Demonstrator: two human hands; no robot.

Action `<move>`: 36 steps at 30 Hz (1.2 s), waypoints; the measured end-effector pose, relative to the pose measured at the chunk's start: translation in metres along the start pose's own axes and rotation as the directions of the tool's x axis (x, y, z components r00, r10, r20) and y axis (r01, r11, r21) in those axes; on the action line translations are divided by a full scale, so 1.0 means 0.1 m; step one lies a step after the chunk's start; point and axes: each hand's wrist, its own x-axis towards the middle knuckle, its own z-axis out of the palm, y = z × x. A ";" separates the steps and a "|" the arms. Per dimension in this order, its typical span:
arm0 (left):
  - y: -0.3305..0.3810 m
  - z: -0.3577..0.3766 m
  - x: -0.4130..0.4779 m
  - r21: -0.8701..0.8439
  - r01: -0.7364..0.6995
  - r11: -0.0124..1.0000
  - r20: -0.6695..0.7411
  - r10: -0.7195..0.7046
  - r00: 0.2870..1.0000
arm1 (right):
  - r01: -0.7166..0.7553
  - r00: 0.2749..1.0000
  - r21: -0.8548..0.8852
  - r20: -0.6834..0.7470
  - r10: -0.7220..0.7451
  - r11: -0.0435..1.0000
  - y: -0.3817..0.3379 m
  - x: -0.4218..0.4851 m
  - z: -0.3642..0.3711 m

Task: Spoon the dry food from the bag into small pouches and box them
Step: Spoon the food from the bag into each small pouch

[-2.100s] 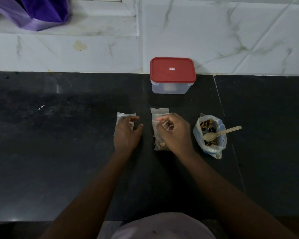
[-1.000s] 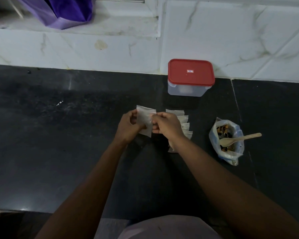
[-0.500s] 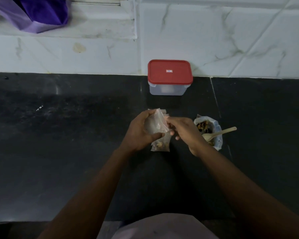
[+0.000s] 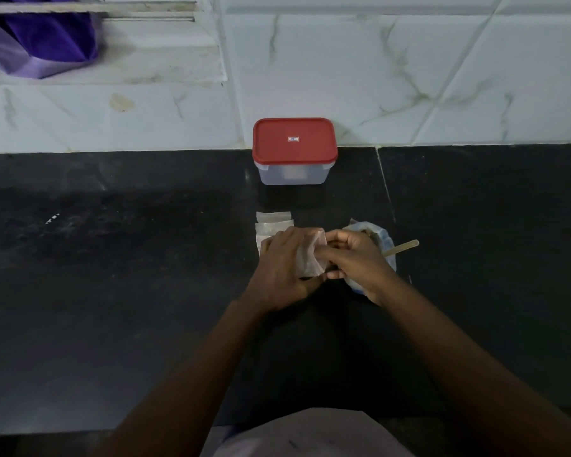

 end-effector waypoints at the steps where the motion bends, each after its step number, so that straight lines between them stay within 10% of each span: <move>1: 0.03 0.03 0.00 0.002 0.000 1.000 -0.001 0.000 1.000 | -0.013 1.000 0.011 0.001 0.013 1.000 0.01 0.00 -0.03; 7: 0.08 0.17 0.06 -0.002 0.042 0.999 -0.026 -0.042 0.999 | 0.141 0.942 -0.240 -0.266 -0.205 0.960 0.08 -0.06 -0.16; 11: 0.16 0.24 0.10 0.076 0.038 0.996 -0.057 -0.034 0.998 | 0.315 0.909 -0.400 -0.134 -0.395 0.861 0.01 -0.19 -0.24; 16: 0.23 0.31 0.16 0.142 0.025 0.990 -0.052 -0.018 0.998 | 0.168 0.948 -0.592 -0.122 -0.293 0.788 0.01 -0.17 -0.37; 26: 0.32 0.51 0.23 0.127 -0.029 0.991 -0.060 0.037 0.998 | 0.021 0.999 -0.312 0.032 -0.011 0.950 0.17 -0.11 -0.51; 36: 0.28 0.57 0.30 0.024 0.016 1.000 -0.045 -0.014 0.999 | 0.123 0.983 -0.367 -0.081 -0.163 0.922 0.13 -0.24 -0.62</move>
